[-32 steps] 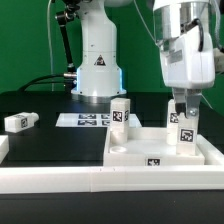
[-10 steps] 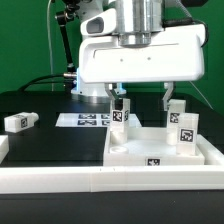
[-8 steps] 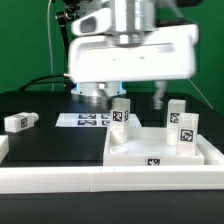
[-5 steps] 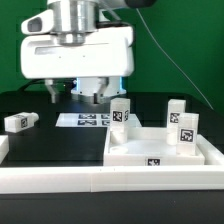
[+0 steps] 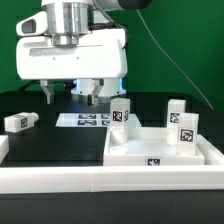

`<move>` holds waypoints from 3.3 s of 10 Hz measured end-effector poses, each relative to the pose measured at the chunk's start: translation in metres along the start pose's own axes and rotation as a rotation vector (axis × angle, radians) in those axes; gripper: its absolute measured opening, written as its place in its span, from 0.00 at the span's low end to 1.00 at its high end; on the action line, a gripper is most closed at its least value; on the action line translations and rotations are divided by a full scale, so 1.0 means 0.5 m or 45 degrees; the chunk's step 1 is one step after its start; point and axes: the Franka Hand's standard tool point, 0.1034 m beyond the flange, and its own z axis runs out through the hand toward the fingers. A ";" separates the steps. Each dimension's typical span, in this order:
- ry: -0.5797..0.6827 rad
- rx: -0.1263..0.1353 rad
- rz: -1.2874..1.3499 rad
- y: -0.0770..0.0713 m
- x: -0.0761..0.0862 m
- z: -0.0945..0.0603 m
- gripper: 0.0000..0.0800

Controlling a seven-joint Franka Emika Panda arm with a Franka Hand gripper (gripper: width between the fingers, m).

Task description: Assemble square table

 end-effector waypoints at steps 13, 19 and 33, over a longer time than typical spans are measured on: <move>-0.182 -0.069 0.352 0.291 -0.096 0.009 0.81; -0.325 -0.027 0.341 0.319 -0.116 0.022 0.81; -1.158 0.088 0.398 0.379 -0.144 0.072 0.81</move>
Offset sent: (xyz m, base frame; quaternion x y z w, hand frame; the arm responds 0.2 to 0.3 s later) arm -0.0465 -0.0455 -0.0046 0.0233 -0.1133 0.1182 0.9862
